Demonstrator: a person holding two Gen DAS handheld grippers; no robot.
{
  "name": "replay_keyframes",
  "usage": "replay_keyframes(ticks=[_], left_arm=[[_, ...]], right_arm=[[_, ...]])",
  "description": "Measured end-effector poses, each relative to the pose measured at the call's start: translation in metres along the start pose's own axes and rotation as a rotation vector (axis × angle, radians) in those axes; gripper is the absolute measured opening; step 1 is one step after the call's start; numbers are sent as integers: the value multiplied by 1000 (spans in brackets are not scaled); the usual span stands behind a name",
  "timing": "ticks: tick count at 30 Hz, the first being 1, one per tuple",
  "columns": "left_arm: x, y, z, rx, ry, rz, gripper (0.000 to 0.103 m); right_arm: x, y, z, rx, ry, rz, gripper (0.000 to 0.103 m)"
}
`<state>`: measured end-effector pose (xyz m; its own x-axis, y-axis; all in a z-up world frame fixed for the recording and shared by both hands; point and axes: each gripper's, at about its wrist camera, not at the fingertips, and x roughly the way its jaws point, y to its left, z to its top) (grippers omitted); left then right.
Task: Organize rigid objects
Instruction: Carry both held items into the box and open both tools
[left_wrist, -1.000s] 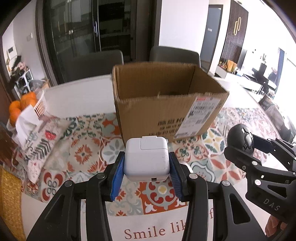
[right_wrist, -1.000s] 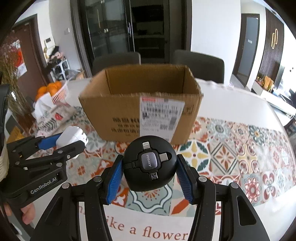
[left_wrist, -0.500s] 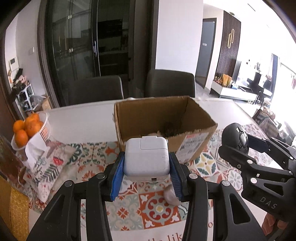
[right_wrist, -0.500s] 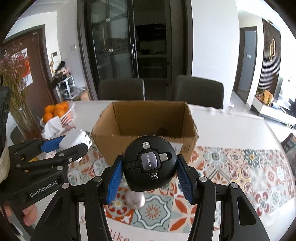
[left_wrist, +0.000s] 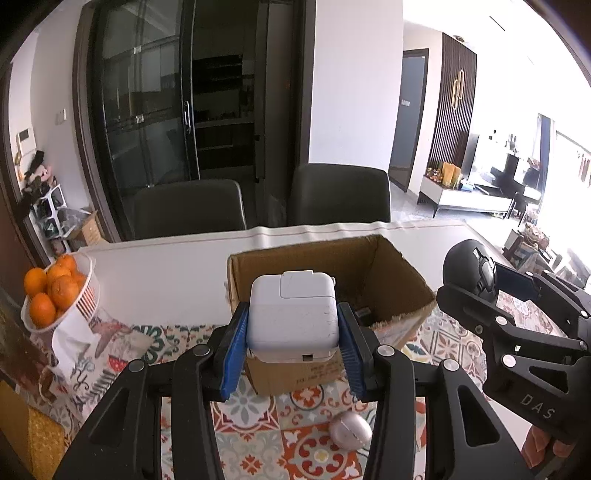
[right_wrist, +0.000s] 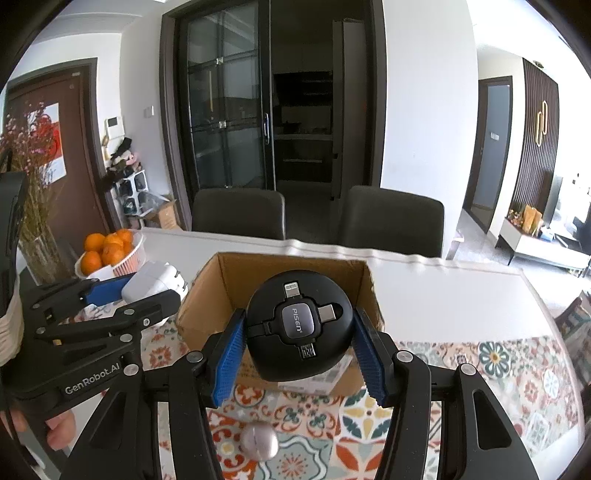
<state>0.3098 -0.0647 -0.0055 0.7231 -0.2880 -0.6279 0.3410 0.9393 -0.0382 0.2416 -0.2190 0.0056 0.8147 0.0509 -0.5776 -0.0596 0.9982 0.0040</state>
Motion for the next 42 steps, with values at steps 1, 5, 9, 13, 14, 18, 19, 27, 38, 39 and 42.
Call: replay_keyframes(ticks=[1,5,9,13,14,18,19,27,38,39,42], left_arm=[[2,0,3,1,0,1,45],[9,3,10,-3,1,-1,45],[20,4,17,-4,16,2,45],[32,6,22,-9,34,2,45],[37,7,24,-12,43,-1,45],[59,8,28,-16,91,-1,45],[63,10,28,-17,98,0,45],[106,13,30,-8,199,15,45],[138,15,20,13,315,14,46],[138,14,20,12,315,16,47],[133,14,21,10,296,27,58]], right_arm=[[2,0,3,-3,-5,-2,56],[9,-2,12,-9,-9,-5,56],[20,-5,18,-17,-5,-1,56],[34,-8,23,-21,10,-1,56],[37,-8,25,-22,15,2,56],[60,-12,30,-24,57,11,56],[65,-14,31,-23,66,12,56],[115,-26,30,-5,169,19,56],[155,-36,13,13,304,40,56],[155,-37,11,18,305,40,57],[150,-37,11,16,288,15,69]])
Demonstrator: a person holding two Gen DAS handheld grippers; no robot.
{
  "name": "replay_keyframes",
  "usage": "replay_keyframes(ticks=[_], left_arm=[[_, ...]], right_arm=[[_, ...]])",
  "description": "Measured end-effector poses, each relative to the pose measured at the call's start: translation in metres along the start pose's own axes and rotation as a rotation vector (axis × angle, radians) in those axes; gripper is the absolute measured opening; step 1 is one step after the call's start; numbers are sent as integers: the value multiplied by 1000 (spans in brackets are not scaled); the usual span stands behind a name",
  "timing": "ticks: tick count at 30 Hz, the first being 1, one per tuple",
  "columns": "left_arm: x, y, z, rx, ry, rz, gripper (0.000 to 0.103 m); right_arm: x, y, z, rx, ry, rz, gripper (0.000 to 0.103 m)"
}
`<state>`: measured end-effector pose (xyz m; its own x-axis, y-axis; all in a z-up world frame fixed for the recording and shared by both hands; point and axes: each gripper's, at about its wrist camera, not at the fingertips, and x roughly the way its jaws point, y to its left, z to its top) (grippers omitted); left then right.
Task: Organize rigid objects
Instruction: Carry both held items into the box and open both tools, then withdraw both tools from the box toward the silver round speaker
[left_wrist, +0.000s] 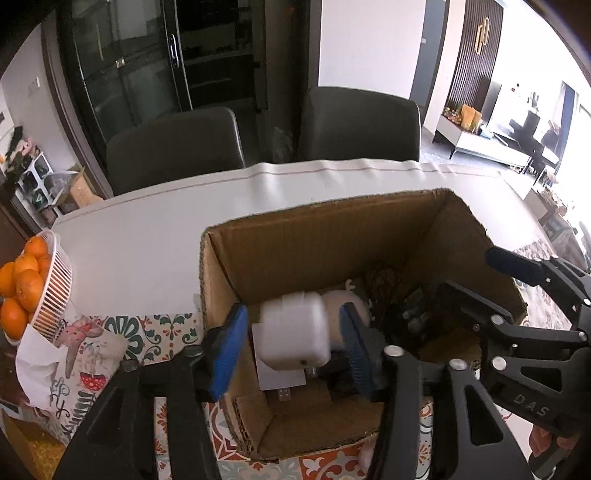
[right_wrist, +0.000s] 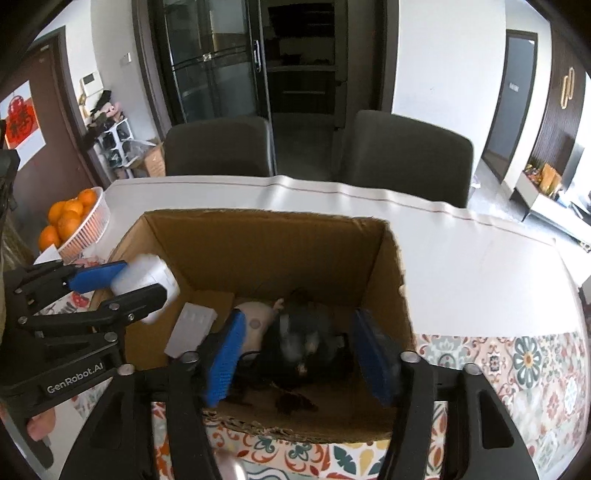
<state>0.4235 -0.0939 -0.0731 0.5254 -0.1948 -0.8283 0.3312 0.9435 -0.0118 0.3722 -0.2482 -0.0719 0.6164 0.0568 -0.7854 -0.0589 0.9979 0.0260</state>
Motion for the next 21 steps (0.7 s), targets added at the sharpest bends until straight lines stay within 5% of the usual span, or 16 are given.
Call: replay_keyframes(ticks=[13,21], left_arm=[[-64,5,-28,-10,-185,193,97],[-88,12,-59,-36,-223,215,103]], right_arm=[[-54,12,-15,-16,-116,-113,77],[-84,28,-37,-36,-165,-126,80]])
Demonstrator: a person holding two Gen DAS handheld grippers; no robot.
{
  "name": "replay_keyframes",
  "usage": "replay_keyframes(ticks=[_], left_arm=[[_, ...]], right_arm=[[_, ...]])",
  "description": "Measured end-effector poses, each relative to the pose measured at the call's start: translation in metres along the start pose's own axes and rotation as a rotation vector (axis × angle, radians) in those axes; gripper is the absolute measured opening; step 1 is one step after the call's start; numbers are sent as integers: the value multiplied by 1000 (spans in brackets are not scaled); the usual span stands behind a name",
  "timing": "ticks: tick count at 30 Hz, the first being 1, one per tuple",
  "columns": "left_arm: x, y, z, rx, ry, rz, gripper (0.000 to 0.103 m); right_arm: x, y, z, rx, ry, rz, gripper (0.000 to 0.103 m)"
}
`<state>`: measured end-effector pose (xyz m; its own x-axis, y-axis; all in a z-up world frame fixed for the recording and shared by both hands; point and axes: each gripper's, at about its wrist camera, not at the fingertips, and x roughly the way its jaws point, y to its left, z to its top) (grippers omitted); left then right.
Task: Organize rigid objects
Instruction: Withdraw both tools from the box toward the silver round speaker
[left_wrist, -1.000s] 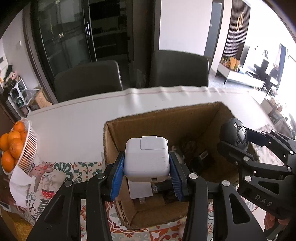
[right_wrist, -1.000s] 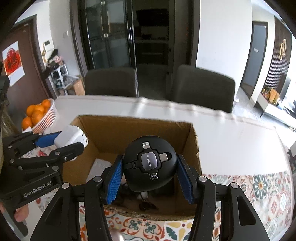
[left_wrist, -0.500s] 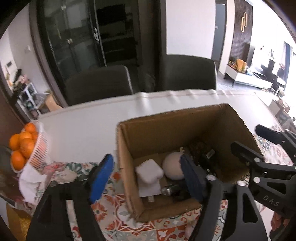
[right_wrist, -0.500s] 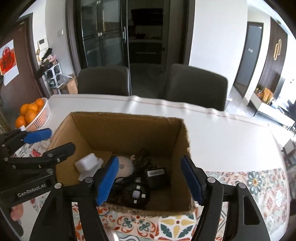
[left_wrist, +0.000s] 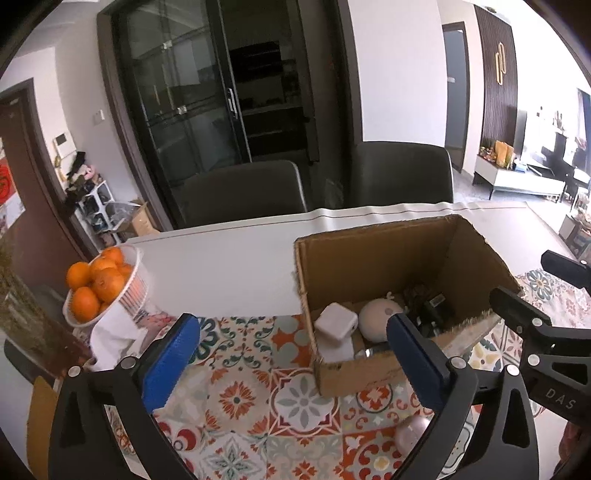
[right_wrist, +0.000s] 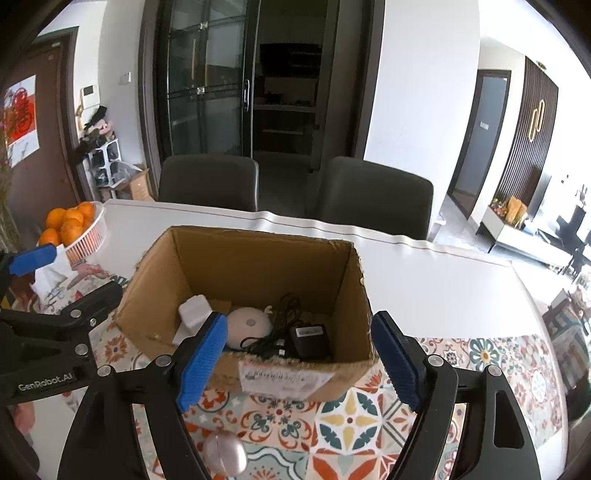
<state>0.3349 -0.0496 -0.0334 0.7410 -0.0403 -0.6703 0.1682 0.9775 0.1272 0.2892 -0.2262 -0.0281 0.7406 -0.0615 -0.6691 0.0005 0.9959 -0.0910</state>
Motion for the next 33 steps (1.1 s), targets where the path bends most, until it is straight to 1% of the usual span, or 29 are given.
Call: replay_keyframes(ticks=[4,7,12,17,25,31,33], left_arm=[[-9,8,-13,-30,15,0,103],[-17,10,-21,-40,8,12,103],[-22,13,-38,-53,20,9,103],[-15,13,-59,-59,73,3,103],[-5,16,-86,-65,149,19,103],[9,18,-105,-65,223,27,103],[16,19,-112,-65,252,29,103]], right_arm=[[-10,9,-7,-15,-12,0,80],[-18,12,-15,-11,-23,2,80],[-22,15,-29,4,-3,33,80],[-17,21,-49,12,31,58,80],[0,33,-78,10,112,100,80],[12,42,-94,-10,151,119,80],[18,45,-100,-12,170,138,80]])
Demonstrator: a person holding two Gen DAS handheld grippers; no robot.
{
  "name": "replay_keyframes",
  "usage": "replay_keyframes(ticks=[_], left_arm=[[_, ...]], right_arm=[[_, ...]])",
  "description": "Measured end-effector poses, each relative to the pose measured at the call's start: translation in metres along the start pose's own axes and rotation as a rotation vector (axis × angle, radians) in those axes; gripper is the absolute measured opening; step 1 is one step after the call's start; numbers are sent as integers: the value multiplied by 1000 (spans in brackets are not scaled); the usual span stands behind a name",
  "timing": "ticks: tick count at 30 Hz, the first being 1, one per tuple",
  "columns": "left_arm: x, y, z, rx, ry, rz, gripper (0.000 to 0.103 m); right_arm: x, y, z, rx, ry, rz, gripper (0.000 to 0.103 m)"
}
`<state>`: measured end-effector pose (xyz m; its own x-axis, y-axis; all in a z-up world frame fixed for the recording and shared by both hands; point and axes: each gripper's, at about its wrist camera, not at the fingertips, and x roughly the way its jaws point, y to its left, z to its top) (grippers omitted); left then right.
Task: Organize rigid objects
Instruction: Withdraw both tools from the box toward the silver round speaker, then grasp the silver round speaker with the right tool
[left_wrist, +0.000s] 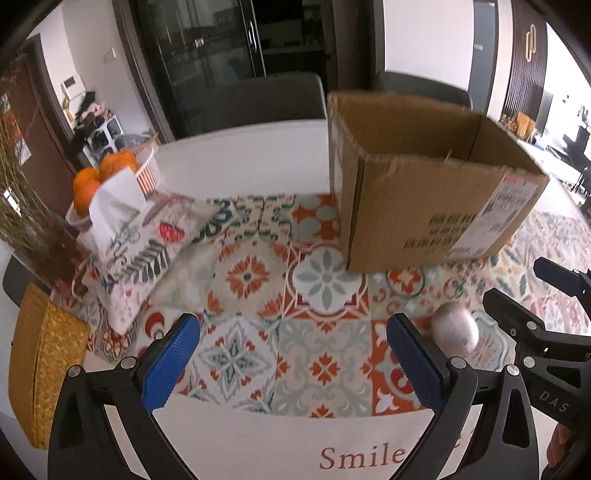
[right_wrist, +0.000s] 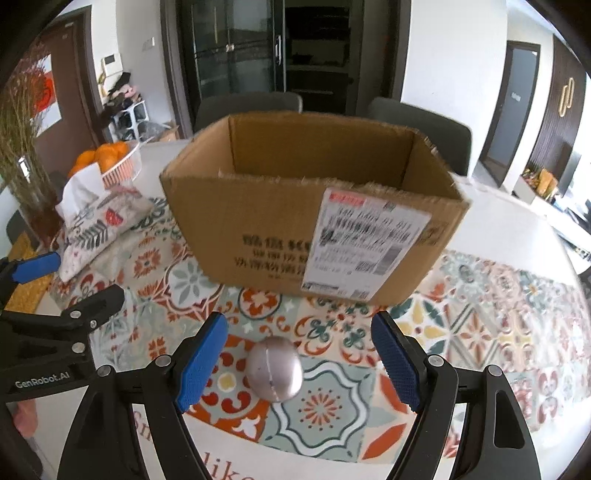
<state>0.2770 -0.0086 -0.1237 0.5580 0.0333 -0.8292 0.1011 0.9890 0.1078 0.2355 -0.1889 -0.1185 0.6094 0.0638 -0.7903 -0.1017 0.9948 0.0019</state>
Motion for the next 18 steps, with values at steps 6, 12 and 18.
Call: replay_keyframes(ticks=[6,12,18], left_arm=[[23,1,-12,14,69,9,103],[41,0,-20,23,124,16,103],[53,1,-24,17,156,19,103]], right_arm=[[26,6,-13,-7,71,35,78],[52,9,-25,-13,148,58,71],[68,14,-32,-17,188,70,66]])
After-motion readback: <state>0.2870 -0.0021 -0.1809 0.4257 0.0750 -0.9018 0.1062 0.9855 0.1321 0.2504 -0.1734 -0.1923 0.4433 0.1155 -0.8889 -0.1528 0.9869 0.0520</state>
